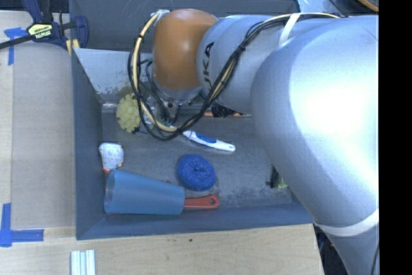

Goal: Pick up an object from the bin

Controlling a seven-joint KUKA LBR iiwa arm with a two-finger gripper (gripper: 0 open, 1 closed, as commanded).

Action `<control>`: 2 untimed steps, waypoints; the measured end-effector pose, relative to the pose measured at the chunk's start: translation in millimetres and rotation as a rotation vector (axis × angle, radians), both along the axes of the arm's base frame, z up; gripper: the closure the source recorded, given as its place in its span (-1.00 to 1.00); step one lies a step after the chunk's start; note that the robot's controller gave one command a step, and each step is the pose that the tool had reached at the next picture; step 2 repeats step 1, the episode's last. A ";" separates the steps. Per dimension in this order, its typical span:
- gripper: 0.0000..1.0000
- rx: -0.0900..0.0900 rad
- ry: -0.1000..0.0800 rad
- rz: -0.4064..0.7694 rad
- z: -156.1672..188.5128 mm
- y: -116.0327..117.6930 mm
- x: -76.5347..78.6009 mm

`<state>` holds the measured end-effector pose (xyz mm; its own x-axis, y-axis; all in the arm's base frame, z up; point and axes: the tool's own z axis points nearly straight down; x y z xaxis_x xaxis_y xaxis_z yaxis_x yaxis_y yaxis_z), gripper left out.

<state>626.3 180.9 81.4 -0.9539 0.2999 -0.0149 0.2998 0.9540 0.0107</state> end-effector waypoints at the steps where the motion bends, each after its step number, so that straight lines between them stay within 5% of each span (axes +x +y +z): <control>1: 1.00 0.001 -0.004 0.000 18.9 0.1 1.3; 2: 1.00 0.001 -0.004 0.000 18.9 0.1 1.3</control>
Offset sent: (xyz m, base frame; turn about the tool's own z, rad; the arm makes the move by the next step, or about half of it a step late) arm 0.0007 0.0000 0.0465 0.0005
